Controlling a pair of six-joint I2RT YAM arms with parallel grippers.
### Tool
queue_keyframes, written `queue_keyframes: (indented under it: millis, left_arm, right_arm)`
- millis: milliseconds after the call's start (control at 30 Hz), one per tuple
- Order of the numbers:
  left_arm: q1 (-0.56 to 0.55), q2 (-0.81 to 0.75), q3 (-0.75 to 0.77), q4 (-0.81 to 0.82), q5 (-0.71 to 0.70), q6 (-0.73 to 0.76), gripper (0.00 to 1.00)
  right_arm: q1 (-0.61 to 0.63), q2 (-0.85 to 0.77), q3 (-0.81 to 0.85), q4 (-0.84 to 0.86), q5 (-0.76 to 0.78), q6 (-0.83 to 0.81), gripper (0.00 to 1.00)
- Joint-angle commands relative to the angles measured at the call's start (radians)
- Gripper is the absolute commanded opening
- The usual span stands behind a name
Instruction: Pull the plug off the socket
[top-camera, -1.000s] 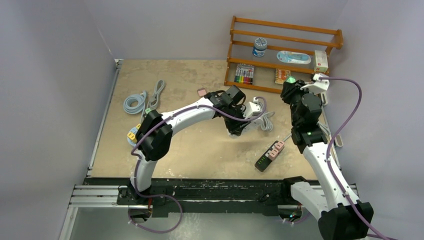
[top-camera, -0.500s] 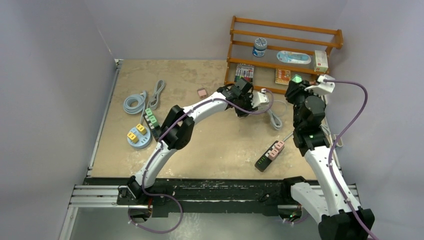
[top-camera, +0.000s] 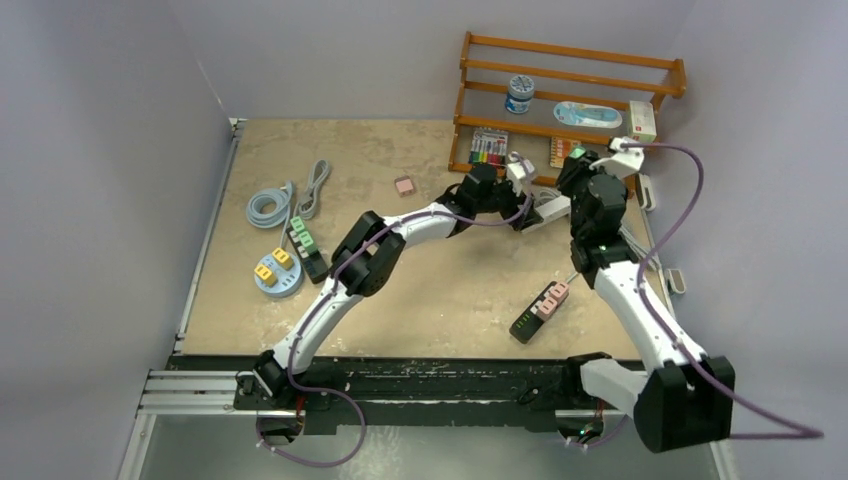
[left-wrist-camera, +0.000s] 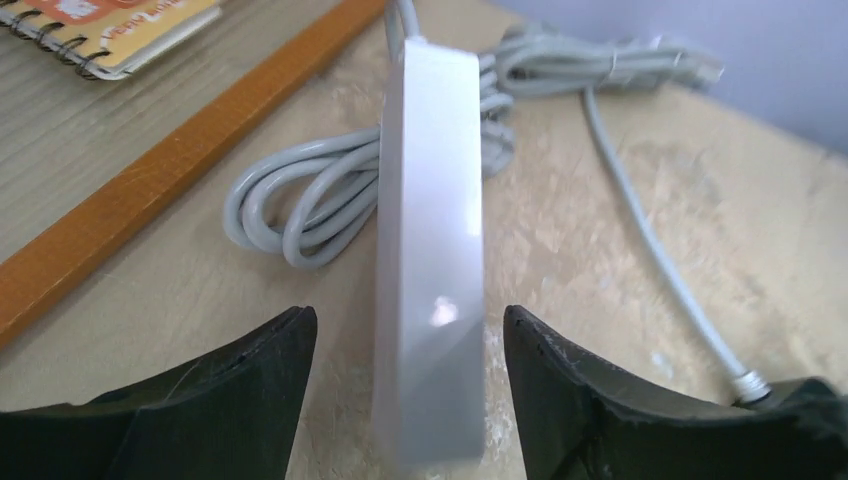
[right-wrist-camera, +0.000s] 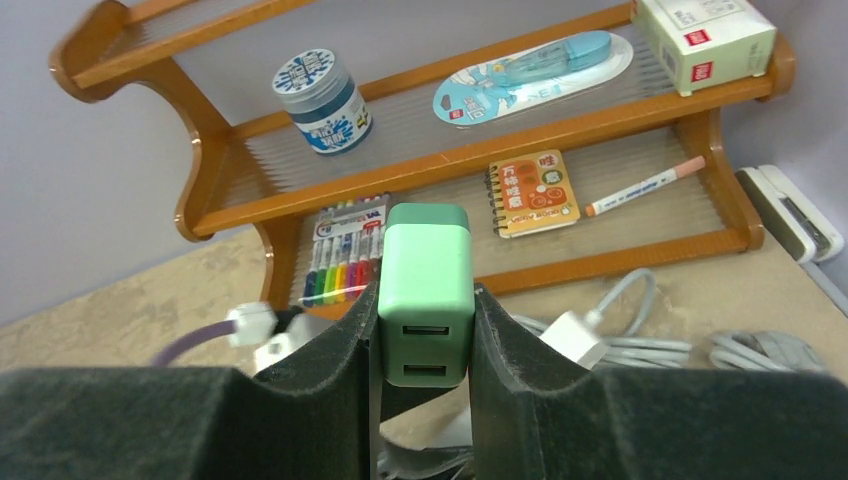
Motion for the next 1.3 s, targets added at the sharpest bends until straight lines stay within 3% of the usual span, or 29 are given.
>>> queue_keyframes:
  millis: [0,67,167,233,300,400,500,600,667,733,833,1033,1133,1267]
  left_arm:
    - [0.102,-0.033,-0.111,0.503,0.065,-0.398,0.69]
    - [0.159,-0.070,-0.167,0.575,0.036,-0.443,0.71]
    - [0.256,-0.180,-0.250,0.613,-0.007,-0.513,0.74]
    - [0.296,-0.253,-0.264,0.496,-0.015,-0.498,0.75]
    - [0.299,-0.329,-0.287,0.356,-0.043,-0.437,0.76]
    - [0.300,-0.490,-0.445,0.333,-0.086,-0.426,0.77]
    - [0.307,-0.688,-0.685,0.312,-0.236,-0.394,0.78]
    - [0.310,-0.929,-0.868,0.158,-0.485,-0.351,0.79]
    - [0.318,-1.078,-0.934,0.048,-0.782,-0.456,0.85]
    - [0.354,-1.202,-0.947,-0.123,-0.880,-0.515,0.86]
    - [0.374,-1.318,-1.009,-0.208,-1.033,-0.443,0.86]
    - [0.524,-1.291,-0.969,-0.460,-0.886,-0.472,0.86]
    - [0.602,-1.297,-1.003,-0.452,-0.750,-0.494,0.85]
    - [0.673,-1.313,-1.015,-0.465,-0.711,-0.469,0.84]
  right_arm:
    - [-0.021,0.136,0.066,0.296,0.011,-0.048,0.02]
    - [-0.048,0.264,0.184,0.377,0.027,-0.071,0.02]
    - [-0.093,0.500,0.540,0.240,-0.044,-0.015,0.00]
    - [-0.097,0.601,0.733,0.168,-0.086,-0.043,0.00]
    - [-0.091,0.644,0.834,0.117,-0.124,-0.030,0.00]
    - [-0.063,0.635,0.865,0.033,-0.204,-0.030,0.00]
    - [-0.013,0.594,0.726,0.109,-0.395,-0.062,0.00]
    - [0.053,0.607,0.564,0.236,-0.726,-0.051,0.00]
    - [0.129,0.695,0.681,0.102,-0.803,-0.028,0.00]
    - [0.175,0.834,0.915,-0.179,-0.929,-0.077,0.00]
    - [0.230,0.949,1.018,-0.219,-0.917,-0.080,0.00]
    - [0.313,1.201,1.259,-0.322,-1.009,-0.090,0.00]
    - [0.369,1.320,1.349,-0.340,-1.024,-0.105,0.00]
    - [0.416,1.476,1.499,-0.374,-1.064,-0.069,0.00]
